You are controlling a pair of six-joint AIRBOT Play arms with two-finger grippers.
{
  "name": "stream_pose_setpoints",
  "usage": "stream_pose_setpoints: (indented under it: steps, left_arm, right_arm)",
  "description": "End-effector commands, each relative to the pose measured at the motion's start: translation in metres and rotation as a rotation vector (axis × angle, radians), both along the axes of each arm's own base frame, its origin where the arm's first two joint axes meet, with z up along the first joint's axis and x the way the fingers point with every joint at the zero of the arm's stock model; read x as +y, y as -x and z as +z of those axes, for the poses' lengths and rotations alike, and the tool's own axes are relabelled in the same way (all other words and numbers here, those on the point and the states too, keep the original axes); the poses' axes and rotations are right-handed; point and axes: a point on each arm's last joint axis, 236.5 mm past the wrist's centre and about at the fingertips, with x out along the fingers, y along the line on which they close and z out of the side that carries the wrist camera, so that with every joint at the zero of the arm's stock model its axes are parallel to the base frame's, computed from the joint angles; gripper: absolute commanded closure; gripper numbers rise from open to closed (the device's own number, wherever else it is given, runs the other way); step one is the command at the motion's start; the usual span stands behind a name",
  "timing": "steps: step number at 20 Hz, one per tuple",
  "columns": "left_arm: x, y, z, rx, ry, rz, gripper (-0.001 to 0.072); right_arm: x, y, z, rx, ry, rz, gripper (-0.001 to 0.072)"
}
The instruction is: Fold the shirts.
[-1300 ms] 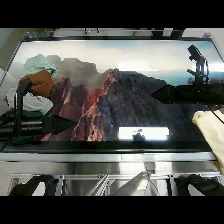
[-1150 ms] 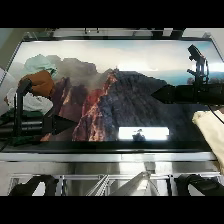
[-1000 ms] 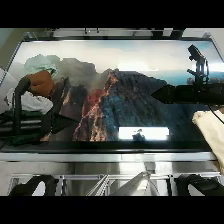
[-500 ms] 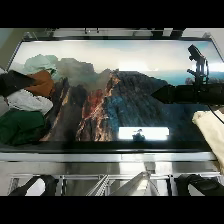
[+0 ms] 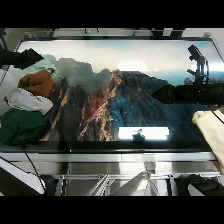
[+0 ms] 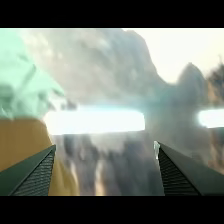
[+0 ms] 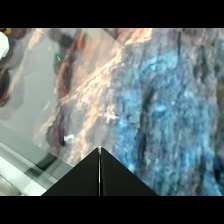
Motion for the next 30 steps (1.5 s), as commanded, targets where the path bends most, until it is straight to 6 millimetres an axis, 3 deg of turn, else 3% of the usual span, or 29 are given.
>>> stream_pose_setpoints:
  steps: [1, 5, 9, 12, 13, 15, 17, 22, 27, 30]
  left_arm:
    - [0.03, -0.056, -0.061, -0.106, -0.057, 0.186, -0.0013]
    - [0.041, -0.065, -0.087, -0.147, -0.169, 0.164, -0.0011]
    - [0.056, -0.061, -0.12, -0.077, -0.279, 0.131, -0.0011]
    - [0.061, -0.06, -0.13, -0.078, -0.291, 0.152, -0.0002]
    - [0.063, -0.063, -0.128, -0.09, -0.295, 0.163, 0.0087]
    - [0.063, -0.067, -0.12, -0.109, -0.292, 0.166, 0.0344]
    - [0.049, -0.069, -0.11, -0.111, -0.28, 0.133, 0.0665]
    - [0.017, -0.061, -0.052, -0.135, -0.252, 0.056, 0.0679]
    - [-0.011, -0.001, -0.039, 0.027, -0.2, -0.082, 0.068]
    - [-0.022, 0.025, -0.03, 0.085, -0.176, -0.137, 0.068]
  right_arm:
    - [0.0, 0.0, 0.0, 0.0, 0.0, 0.001, 0.0683]
    - [0.001, 0.0, 0.001, -0.002, -0.005, -0.001, 0.0682]
    - [0.001, -0.001, 0.002, -0.005, -0.009, -0.004, 0.0683]
    - [0.001, -0.001, 0.002, -0.005, -0.009, -0.004, 0.0682]
    - [0.001, -0.001, 0.002, -0.005, -0.009, -0.004, 0.0683]
    - [0.001, -0.001, 0.002, -0.005, -0.008, -0.004, 0.0682]
    - [0.001, -0.001, 0.002, -0.005, -0.009, -0.004, 0.0683]
    - [0.001, -0.003, -0.003, 0.01, -0.007, -0.004, 0.0683]
    - [0.001, -0.003, -0.005, 0.014, -0.006, -0.004, 0.0683]
    - [0.001, -0.003, -0.005, 0.014, -0.006, -0.004, 0.0682]
